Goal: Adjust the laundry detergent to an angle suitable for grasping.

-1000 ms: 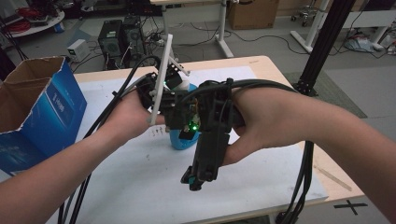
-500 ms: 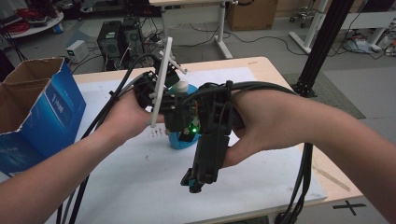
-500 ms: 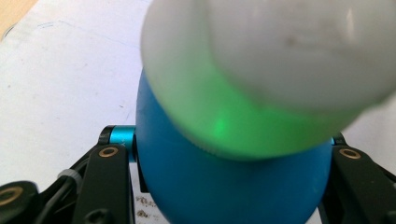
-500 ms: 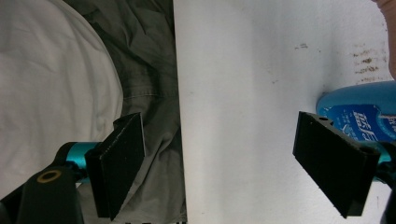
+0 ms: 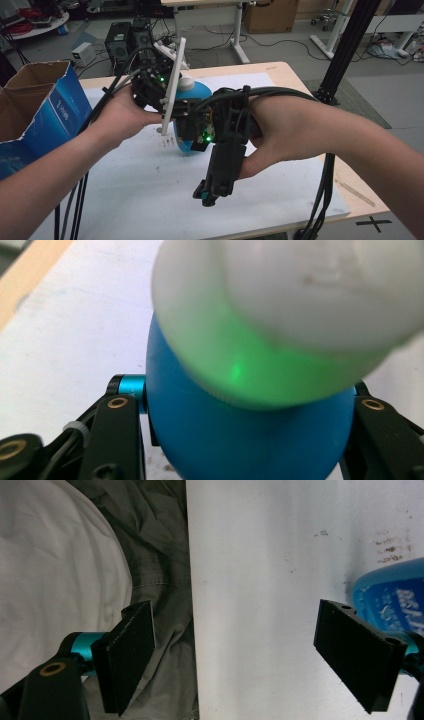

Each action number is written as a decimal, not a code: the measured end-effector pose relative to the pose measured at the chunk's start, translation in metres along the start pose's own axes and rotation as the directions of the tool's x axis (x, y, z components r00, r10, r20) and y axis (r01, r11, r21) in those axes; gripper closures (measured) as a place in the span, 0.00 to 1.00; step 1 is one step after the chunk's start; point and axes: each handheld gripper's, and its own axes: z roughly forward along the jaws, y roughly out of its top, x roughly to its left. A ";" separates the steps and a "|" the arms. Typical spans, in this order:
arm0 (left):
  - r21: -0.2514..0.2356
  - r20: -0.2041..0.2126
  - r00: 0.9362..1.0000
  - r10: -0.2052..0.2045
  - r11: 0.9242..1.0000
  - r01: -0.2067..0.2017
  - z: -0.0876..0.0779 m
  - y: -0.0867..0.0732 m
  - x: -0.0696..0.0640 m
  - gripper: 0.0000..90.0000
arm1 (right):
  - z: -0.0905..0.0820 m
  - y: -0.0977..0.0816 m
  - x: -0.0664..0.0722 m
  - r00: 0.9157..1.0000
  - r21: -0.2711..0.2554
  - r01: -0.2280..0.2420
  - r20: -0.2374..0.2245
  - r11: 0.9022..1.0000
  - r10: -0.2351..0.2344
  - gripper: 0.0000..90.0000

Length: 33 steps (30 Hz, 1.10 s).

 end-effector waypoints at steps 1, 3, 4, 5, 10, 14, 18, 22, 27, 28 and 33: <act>0.004 0.005 1.000 0.023 1.000 -0.023 -0.004 0.000 0.002 0.50 | 0.000 0.000 0.000 1.000 0.000 -0.003 0.000 1.000 0.003 0.18; 0.013 0.017 0.999 0.050 0.999 -0.050 -0.012 -0.001 0.005 0.50 | -0.001 0.001 0.000 1.000 -0.001 0.005 0.002 1.000 -0.005 0.18; 0.017 0.028 0.998 0.061 0.998 -0.062 -0.015 -0.002 0.005 0.50 | -0.001 0.001 0.000 1.000 -0.003 0.003 0.002 1.000 -0.003 0.18; 0.024 0.041 0.996 0.082 0.996 -0.083 -0.019 -0.003 0.006 0.50 | -0.001 0.002 0.000 1.000 -0.006 0.009 0.002 1.000 -0.009 0.18; 0.052 0.102 0.985 0.138 0.988 -0.144 -0.025 -0.012 0.004 0.50 | -0.001 0.004 0.000 1.000 -0.007 0.014 0.001 1.000 -0.014 0.18; 0.045 0.134 0.977 0.163 0.984 -0.171 -0.023 -0.021 0.000 0.50 | 0.000 0.005 0.000 1.000 -0.006 0.014 -0.001 1.000 -0.014 0.18; 0.044 0.161 0.974 0.161 0.984 -0.170 -0.019 -0.029 -0.002 0.50 | 0.001 0.006 0.000 1.000 0.001 0.024 -0.005 1.000 -0.024 0.18; 0.051 0.177 0.970 0.169 0.982 -0.180 -0.016 -0.035 -0.003 0.50 | 0.002 0.005 0.001 1.000 0.000 0.018 -0.006 1.000 -0.018 0.18; 0.050 0.189 0.964 0.189 0.978 -0.201 -0.013 -0.040 -0.002 0.50 | 0.003 0.006 0.000 1.000 0.000 0.023 -0.007 1.000 -0.023 0.18; 0.054 0.191 0.963 0.190 0.978 -0.204 -0.012 -0.041 -0.003 0.50 | 0.003 0.006 0.000 1.000 0.001 0.022 -0.006 1.000 -0.022 0.18; 0.033 0.195 0.965 0.177 0.982 -0.187 -0.012 -0.047 -0.001 0.49 | 0.004 0.006 -0.001 1.000 -0.001 0.024 -0.009 1.000 -0.024 0.18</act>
